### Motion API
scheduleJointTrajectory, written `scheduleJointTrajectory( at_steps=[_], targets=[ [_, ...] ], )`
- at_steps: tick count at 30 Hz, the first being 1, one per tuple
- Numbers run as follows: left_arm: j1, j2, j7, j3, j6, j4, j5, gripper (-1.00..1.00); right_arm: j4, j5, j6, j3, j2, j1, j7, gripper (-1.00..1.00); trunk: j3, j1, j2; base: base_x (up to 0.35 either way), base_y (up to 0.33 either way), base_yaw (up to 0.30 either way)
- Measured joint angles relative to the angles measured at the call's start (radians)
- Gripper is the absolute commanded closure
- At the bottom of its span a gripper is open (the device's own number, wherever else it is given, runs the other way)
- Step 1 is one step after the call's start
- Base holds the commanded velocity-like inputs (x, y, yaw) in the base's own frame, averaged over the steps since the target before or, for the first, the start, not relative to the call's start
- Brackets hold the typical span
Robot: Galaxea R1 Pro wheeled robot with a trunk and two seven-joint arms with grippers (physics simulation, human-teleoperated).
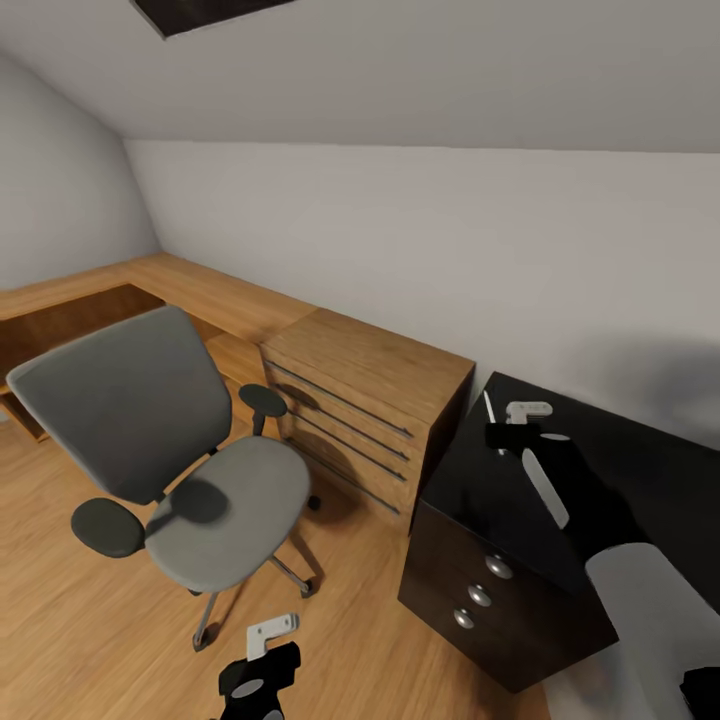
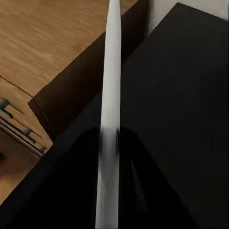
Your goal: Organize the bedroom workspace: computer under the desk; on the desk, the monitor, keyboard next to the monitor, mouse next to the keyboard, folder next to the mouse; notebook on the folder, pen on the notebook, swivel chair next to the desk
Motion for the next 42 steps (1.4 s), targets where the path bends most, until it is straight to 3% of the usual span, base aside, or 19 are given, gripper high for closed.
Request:
scheduleJointTrajectory(
  at_steps=[4,5,11,22,34,35,42],
  targets=[
    [0.0,-0.002,0.0,0.0,0.0,0.004,0.0,-1.0,-0.143,0.001,0.057,-0.05,0.001,0.057,-0.032,1.0,0.013,-0.015,0.028,0.0,0.0,0.0],
    [0.0,-0.003,0.0,0.001,0.0,0.005,-0.002,-1.0,-0.309,0.003,0.112,-0.108,0.003,0.136,-0.066,1.0,0.016,-0.019,0.035,0.0,0.0,0.0],
    [0.0,-0.003,0.001,0.001,-0.001,0.006,-0.002,-1.0,-0.484,0.0,0.163,-0.139,0.005,0.226,-0.077,1.0,0.034,-0.042,0.077,0.0,0.0,0.0],
    [0.0,-0.003,0.001,0.002,-0.001,0.005,-0.003,-1.0,-0.545,-0.001,0.178,-0.146,0.008,0.261,-0.081,1.0,0.069,-0.084,0.154,0.0,0.0,0.0],
    [0.0,-0.002,0.001,0.002,-0.001,0.005,-0.003,-1.0,-0.56,-0.009,0.171,-0.147,0.039,0.263,-0.077,1.0,0.069,-0.084,0.154,0.0,0.0,-0.015],
    [0.0,-0.002,0.001,0.003,-0.046,0.005,-0.002,-1.0,-0.567,-0.008,0.171,-0.147,0.042,0.263,-0.079,1.0,0.069,-0.084,0.154,0.0,0.0,-0.113],
    [0.0,-0.002,0.001,0.003,-0.052,0.005,-0.001,-1.0,-0.567,-0.008,0.171,-0.148,0.042,0.263,-0.08,1.0,0.069,-0.084,0.154,0.0,0.0,-0.132]
  ],
)
